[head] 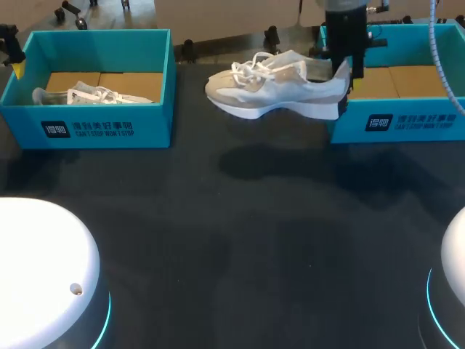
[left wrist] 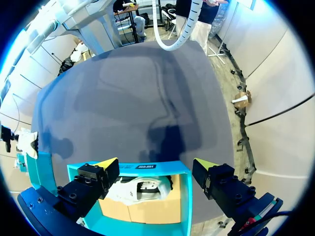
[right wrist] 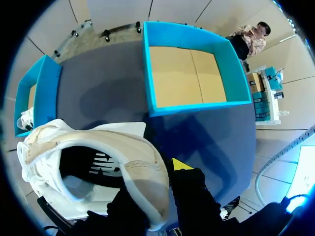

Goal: Take the shoe out of the shoebox, open the shoe tongue, remove and reinsert the insole, then place the shoe into the shoebox

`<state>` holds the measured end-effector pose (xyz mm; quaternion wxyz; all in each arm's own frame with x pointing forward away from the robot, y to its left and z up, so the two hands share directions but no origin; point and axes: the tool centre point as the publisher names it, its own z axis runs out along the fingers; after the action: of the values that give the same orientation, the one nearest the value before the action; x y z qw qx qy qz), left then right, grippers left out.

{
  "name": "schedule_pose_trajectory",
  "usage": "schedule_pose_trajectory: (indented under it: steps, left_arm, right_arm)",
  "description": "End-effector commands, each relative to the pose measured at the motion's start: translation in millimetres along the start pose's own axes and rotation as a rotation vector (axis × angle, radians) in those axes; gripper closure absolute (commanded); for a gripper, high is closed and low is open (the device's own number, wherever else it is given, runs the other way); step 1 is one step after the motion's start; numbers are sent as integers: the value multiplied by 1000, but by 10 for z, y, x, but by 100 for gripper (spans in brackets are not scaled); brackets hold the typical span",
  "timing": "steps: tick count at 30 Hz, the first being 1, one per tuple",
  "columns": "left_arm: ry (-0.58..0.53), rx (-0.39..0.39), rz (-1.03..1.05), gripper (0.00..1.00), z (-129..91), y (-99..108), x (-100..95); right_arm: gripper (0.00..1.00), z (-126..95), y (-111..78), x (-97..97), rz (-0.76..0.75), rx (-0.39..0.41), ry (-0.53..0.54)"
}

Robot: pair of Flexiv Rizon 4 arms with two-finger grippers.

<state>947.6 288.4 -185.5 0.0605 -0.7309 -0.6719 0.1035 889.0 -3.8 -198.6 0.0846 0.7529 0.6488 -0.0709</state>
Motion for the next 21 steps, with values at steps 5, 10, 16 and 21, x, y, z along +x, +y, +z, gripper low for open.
schedule_pose_trajectory:
  steps: [5, 10, 16, 21]
  left_arm:
    - [2, -1, 0, 0, -4, -4, -2]
    - [2, -1, 0, 0, -4, -4, -2]
    - [2, -1, 0, 0, -4, -4, -2]
    - [2, -1, 0, 0, -4, -4, -2]
  right_arm:
    - [100, 25, -350, 127, -14, 6, 15]
    - [100, 50, -586, 189, -1, 25, 16]
    - [100, 126, -879, 232, 28, 49, -3]
    - [100, 151, -1096, 280, 32, 62, -3]
